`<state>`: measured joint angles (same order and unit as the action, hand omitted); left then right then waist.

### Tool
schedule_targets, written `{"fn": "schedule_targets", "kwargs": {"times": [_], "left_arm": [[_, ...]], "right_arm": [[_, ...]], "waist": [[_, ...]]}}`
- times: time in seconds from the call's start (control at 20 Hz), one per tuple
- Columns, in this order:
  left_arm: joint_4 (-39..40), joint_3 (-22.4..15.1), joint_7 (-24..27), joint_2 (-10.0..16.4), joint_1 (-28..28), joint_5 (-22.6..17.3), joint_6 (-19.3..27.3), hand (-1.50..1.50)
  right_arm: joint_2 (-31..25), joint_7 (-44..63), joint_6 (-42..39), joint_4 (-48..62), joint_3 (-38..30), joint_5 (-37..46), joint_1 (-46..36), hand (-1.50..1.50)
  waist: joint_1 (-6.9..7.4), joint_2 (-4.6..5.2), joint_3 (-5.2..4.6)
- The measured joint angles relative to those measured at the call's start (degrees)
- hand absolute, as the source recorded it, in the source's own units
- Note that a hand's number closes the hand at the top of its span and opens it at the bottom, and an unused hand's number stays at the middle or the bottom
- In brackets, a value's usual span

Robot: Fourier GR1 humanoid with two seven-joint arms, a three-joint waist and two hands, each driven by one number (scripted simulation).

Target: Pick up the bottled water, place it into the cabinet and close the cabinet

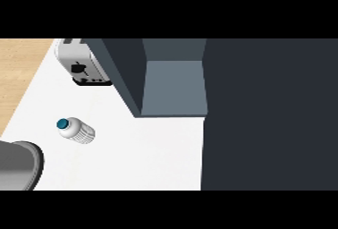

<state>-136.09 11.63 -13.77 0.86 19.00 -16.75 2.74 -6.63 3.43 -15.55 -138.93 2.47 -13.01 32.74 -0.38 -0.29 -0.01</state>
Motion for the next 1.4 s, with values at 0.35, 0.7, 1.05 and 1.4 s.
{"fn": "schedule_targets", "kwargs": {"times": [0.35,0.7,1.05,1.4], "left_arm": [[0.60,-0.46,2.00,-0.52,1.78,0.42,-0.71,-1.50],[5.36,0.47,3.38,-0.35,0.85,1.17,-0.40,-1.50],[17.44,3.33,8.01,-0.20,-3.36,-0.15,-0.91,-1.50],[30.72,6.33,14.29,1.43,-5.94,-0.32,-4.34,-1.50]], "right_arm": [[0.40,-3.36,-2.38,-0.44,-0.02,0.38,4.93,-1.50],[0.38,-7.02,-4.95,-0.60,-0.82,0.56,8.86,-1.50],[0.92,-11.23,-7.34,-0.65,0.10,0.97,13.57,-1.50],[0.44,-14.92,-9.73,-0.86,-0.62,1.02,17.99,-1.50]], "waist": [[-0.13,0.05,-0.01],[-0.44,0.09,-0.01],[-0.76,0.12,-0.05],[-0.86,0.17,-0.08]]}}
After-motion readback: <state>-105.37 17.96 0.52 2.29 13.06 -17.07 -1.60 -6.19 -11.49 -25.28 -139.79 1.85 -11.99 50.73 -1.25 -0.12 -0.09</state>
